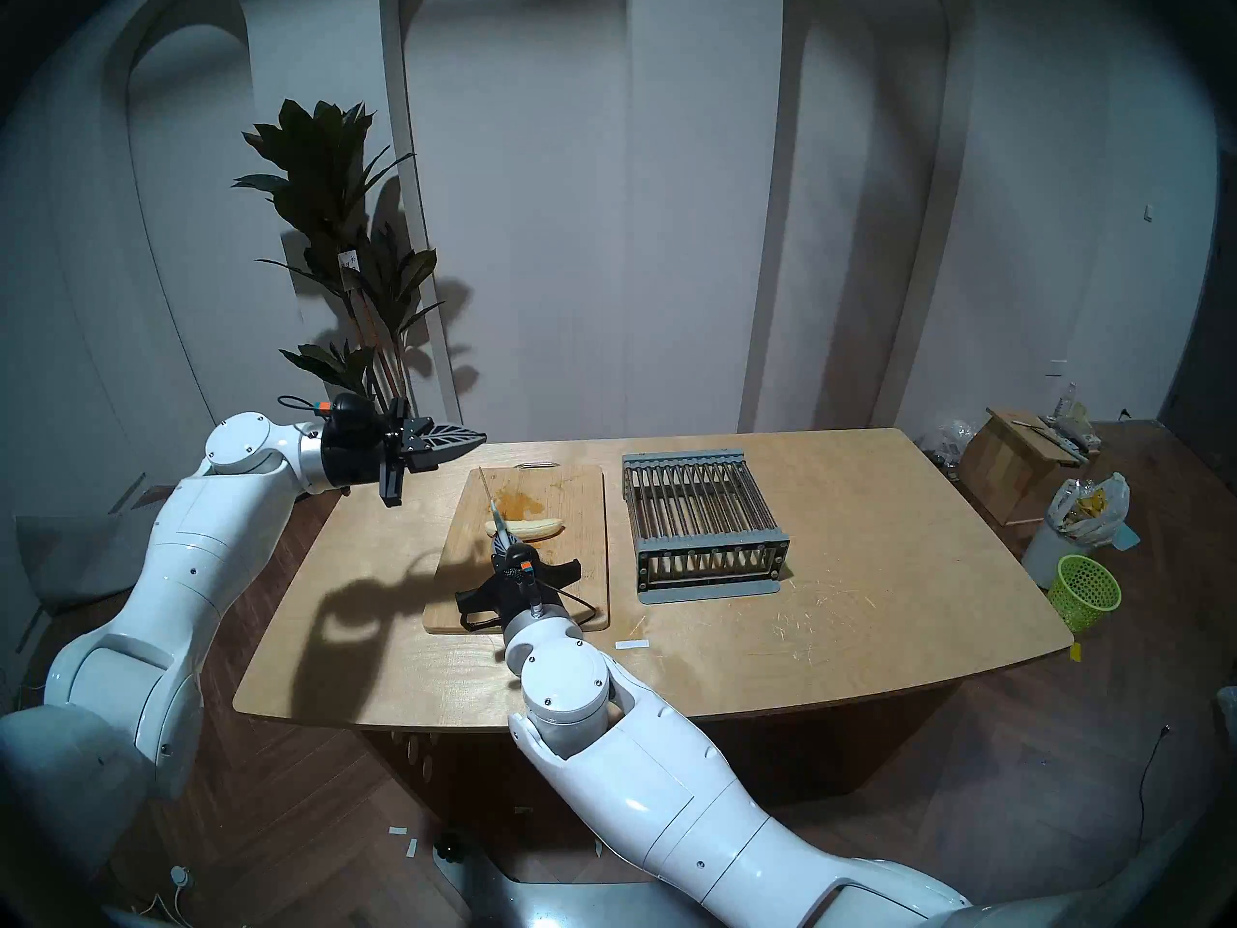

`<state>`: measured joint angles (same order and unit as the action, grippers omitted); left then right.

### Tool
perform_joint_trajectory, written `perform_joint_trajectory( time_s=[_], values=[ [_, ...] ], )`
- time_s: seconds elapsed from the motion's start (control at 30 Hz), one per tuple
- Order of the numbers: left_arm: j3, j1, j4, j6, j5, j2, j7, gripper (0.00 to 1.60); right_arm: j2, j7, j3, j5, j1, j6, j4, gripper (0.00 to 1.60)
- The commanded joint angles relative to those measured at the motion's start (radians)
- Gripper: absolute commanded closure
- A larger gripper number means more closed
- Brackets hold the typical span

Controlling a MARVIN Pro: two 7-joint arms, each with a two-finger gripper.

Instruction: Cut the banana into four pieces on the cutting board

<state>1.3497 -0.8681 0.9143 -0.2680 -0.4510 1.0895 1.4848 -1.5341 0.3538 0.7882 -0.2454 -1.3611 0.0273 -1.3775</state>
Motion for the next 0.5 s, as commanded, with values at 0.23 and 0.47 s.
perform_joint_trajectory(
  time_s=[0.23, 0.47],
  values=[
    [0.032, 0.036, -0.131, -0.165, 0.005, 0.040, -0.036, 1.60, -0.034, 0.037, -0.019, -0.017, 0.031, 0.034, 0.009, 1.60],
    [0.019, 0.053, -0.164, -0.182, -0.008, 0.048, -0.007, 1.60, -0.028, 0.056, -0.038, -0.041, 0.031, 0.040, 0.013, 1.60]
  ],
)
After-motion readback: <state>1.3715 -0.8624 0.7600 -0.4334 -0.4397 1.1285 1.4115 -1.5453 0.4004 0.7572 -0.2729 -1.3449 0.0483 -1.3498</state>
